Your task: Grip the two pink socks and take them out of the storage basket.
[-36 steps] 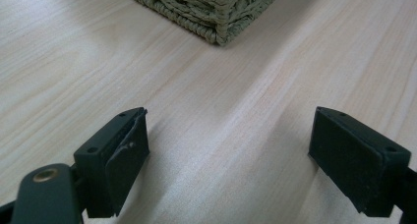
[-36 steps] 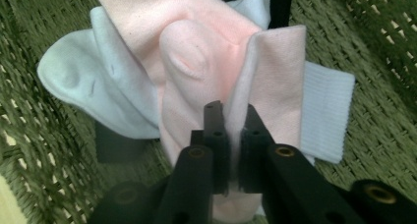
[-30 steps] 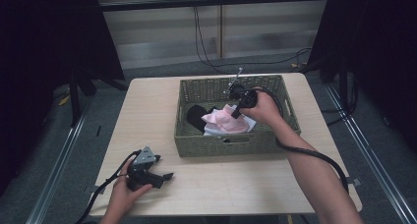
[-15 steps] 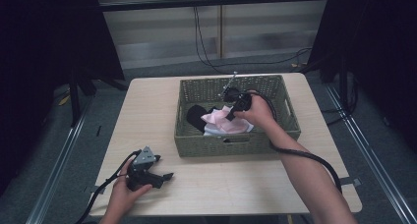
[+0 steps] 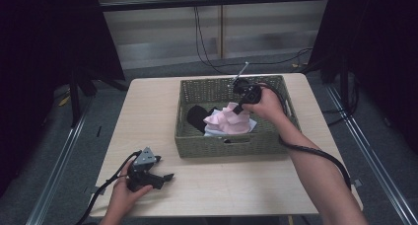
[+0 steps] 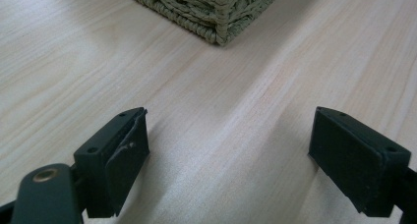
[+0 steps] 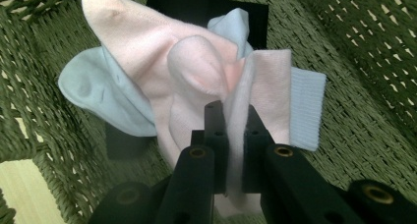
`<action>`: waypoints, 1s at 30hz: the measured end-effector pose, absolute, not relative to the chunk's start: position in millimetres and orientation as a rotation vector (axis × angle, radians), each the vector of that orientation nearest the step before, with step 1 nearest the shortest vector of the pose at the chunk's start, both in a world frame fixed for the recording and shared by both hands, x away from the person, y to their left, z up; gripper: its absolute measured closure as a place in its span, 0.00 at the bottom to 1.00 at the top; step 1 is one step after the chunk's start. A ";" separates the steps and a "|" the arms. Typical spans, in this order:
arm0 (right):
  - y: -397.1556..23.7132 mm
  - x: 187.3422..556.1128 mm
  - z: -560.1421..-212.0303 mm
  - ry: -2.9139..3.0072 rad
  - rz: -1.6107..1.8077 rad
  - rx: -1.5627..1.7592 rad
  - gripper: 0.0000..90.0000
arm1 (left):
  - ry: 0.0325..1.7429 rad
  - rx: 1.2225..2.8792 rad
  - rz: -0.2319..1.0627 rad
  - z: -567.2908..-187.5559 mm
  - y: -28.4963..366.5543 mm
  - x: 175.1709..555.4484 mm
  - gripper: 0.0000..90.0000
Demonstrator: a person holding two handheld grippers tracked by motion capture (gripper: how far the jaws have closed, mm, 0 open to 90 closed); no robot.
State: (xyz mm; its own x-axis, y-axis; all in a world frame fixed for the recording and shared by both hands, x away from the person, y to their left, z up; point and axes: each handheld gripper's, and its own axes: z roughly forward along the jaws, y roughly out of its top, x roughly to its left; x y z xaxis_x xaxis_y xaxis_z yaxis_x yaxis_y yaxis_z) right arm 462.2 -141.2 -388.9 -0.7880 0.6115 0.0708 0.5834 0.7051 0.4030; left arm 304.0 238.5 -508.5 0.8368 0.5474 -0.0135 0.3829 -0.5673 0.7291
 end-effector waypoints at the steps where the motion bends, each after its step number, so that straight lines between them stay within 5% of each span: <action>1: -141.2 462.2 -388.9 2.838 0.635 0.996 0.95 | 0.675 2.241 0.274 -508.5 238.5 304.0 0.16; 30: -159.1 425.2 -320.9 2.902 0.672 0.894 0.95 | 0.676 2.247 0.272 -508.0 238.7 303.9 0.16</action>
State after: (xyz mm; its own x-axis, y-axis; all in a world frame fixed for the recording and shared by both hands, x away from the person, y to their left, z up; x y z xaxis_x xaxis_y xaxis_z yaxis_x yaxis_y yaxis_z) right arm 425.2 -159.1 -320.9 -0.8341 0.5434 0.0945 0.5296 0.7413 0.4122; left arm 303.9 238.7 -508.0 0.8371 0.5468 -0.0136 0.3849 -0.5713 0.7249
